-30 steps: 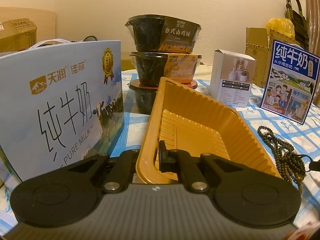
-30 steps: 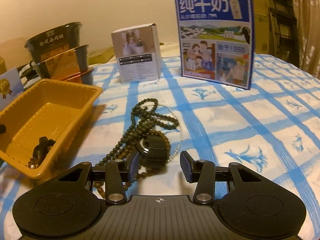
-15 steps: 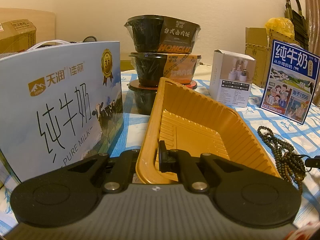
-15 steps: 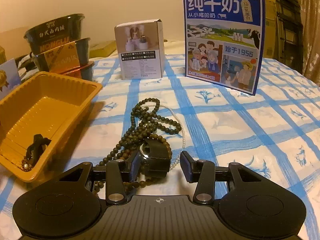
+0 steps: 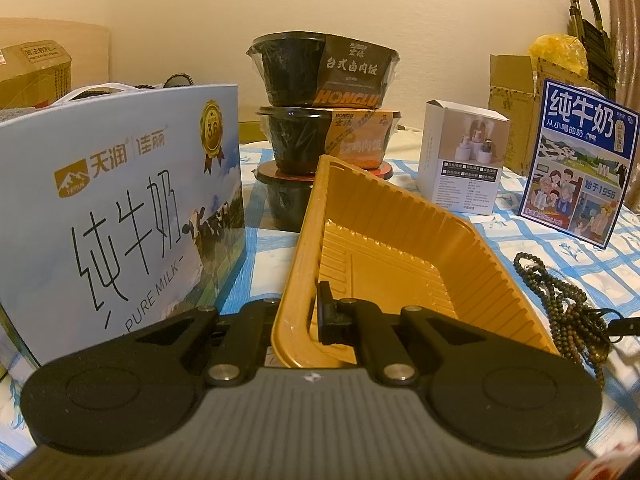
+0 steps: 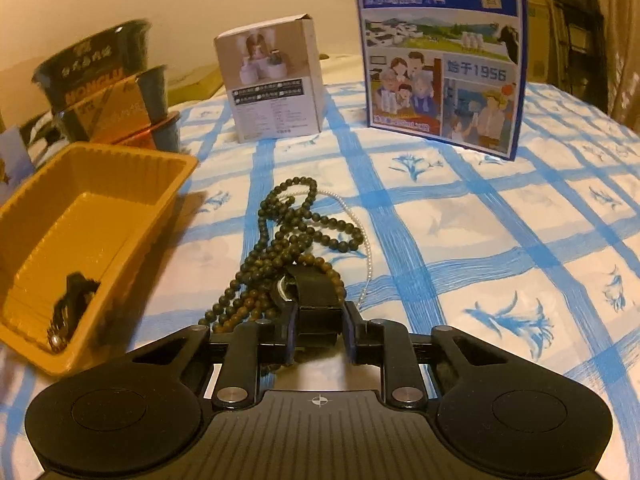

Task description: Organize jewelry

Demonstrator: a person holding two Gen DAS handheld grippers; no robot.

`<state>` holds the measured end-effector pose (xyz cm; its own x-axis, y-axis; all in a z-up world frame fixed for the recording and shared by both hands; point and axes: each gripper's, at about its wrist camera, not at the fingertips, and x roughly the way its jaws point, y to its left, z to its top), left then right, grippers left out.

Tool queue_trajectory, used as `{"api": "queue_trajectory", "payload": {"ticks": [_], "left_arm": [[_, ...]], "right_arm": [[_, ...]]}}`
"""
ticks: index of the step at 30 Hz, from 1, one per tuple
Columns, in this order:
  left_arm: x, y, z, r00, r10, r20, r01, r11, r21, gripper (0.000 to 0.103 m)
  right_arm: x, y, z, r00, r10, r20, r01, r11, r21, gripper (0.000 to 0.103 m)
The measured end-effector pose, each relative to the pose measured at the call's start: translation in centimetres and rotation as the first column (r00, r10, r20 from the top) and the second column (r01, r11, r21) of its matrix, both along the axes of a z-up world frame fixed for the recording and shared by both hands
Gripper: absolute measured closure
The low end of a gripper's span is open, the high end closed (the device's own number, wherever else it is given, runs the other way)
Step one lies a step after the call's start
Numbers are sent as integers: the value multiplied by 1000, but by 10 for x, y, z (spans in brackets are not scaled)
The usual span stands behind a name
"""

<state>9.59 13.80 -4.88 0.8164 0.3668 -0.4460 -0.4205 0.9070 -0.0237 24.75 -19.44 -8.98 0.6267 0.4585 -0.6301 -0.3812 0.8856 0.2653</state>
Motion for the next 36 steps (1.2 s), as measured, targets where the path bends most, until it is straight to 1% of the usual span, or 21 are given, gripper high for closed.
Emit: {"api": "queue_trajectory", "payload": {"ticks": [3,6,9,13,17,20,23,29,31,33,36], "left_arm": [[0,-1,1,1000,0,0,0,1000,0,97],[1,-1,2,1000,-1,2,1,1000,-2,97],[1,-2,3,1000,-4,5,4,1000,-3,97],[1,-1,2,1000,-3,6,3,1000,-5,97],[1,0,2,1000,-4,4,4,1000,-7,97],[1,0,2,1000,-4,5,4,1000,-8,97],[1,0,2,1000,-5,5,5,1000,-8,97],[0,0,1,1000,-4,7,4,1000,-15,97],[0,0,1,1000,-3,7,4,1000,-15,97],[0,0,0,1000,-4,6,4,1000,-17,97],[0,0,0,1000,-4,6,4,1000,-20,97]], "right_arm": [[6,-16,7,996,-67,-65,75,987,139,80],[9,-28,18,992,-92,-87,109,967,230,80],[8,-32,32,992,-92,-81,112,953,282,80],[2,-28,48,995,-81,-66,98,943,319,80],[-3,-16,59,997,-34,-66,56,925,377,80],[-6,0,65,997,12,-70,17,916,402,80],[-8,20,67,993,71,-92,-22,891,453,80],[-13,56,71,981,165,-106,-89,853,514,80],[-14,68,71,975,192,-111,-107,844,526,80],[-17,80,70,970,219,-110,-131,843,522,80],[-19,98,62,959,251,-129,-149,838,524,80]]}}
